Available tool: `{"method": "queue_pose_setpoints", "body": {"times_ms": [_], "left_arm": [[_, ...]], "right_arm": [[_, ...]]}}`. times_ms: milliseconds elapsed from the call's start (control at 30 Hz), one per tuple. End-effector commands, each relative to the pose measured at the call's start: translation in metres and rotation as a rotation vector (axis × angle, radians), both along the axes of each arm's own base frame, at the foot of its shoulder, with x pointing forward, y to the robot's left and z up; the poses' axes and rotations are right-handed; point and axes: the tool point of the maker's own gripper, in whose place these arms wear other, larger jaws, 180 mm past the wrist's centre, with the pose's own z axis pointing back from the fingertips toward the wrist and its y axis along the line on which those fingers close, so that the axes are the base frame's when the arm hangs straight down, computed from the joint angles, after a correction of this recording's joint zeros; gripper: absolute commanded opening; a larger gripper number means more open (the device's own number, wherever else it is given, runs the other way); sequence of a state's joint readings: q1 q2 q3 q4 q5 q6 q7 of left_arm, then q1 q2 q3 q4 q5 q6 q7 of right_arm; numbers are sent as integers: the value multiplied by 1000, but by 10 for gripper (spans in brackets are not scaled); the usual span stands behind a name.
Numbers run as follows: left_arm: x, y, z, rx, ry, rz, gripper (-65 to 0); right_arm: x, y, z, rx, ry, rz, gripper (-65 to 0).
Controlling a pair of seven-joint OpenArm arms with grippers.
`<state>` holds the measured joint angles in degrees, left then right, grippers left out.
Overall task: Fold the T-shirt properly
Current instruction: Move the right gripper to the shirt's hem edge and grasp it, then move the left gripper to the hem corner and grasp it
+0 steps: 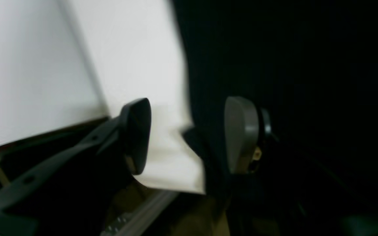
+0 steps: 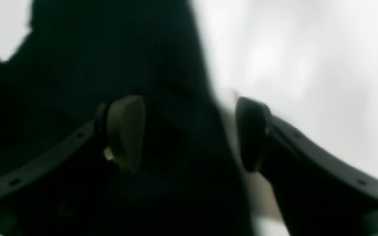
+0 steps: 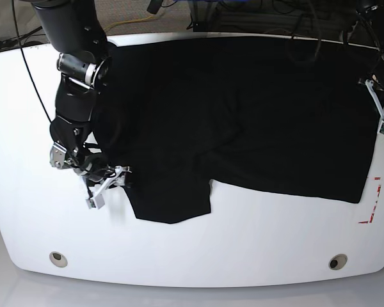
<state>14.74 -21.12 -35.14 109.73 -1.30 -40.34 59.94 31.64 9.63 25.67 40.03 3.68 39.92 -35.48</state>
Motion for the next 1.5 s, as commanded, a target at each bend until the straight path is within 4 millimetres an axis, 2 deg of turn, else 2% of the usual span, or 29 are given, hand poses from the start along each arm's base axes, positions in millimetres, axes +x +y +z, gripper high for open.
{"method": "queue_pose_setpoints", "body": {"times_ms": [0,133,200,333,367,433,533,700,800,900,1000,1200,1400,1467], "left_arm": [[14,18,14,42,-41,41,-312],[34,30,13,5,-72,93,-297],[47,36,11,-36,-88,122,-258],[77,42,3,-141,-114,170,-197],[84,44,1,-170,-125,195,-190],[96,46,-3,-223,-143,232,-179],[125,45,-8,-324,-208,264,-179],[160,41,-22,-464,-278,303,-179],[176,40,-31,-538,-322,342,-178],[184,50,-34,-566,-349,360,-178],[200,38,-43,-588,-338,316,-178],[206,49,-47,-595,-376,344,-178],[212,38,-58,-579,-349,305,-178],[211,41,-58,-560,-343,294,-178]], "right_arm": [[2,19,-2,-23,16,46,-239],[-1,33,-8,-51,27,82,-325],[0,35,-9,-67,23,90,-400],[0,35,-9,-74,19,92,-591],[0,34,-9,-75,19,91,-625],[0,33,-9,-77,19,91,-650],[0,32,-9,-79,18,90,-650],[-2,33,-12,-101,25,113,-650],[-3,28,-12,-109,26,114,-650],[-3,27,-12,-110,27,112,-650],[-3,27,-12,-109,27,111,-650],[-4,26,-12,-108,28,108,-650],[-4,25,-12,-110,28,107,-650],[-4,25,-12,-110,28,107,-650]]}}
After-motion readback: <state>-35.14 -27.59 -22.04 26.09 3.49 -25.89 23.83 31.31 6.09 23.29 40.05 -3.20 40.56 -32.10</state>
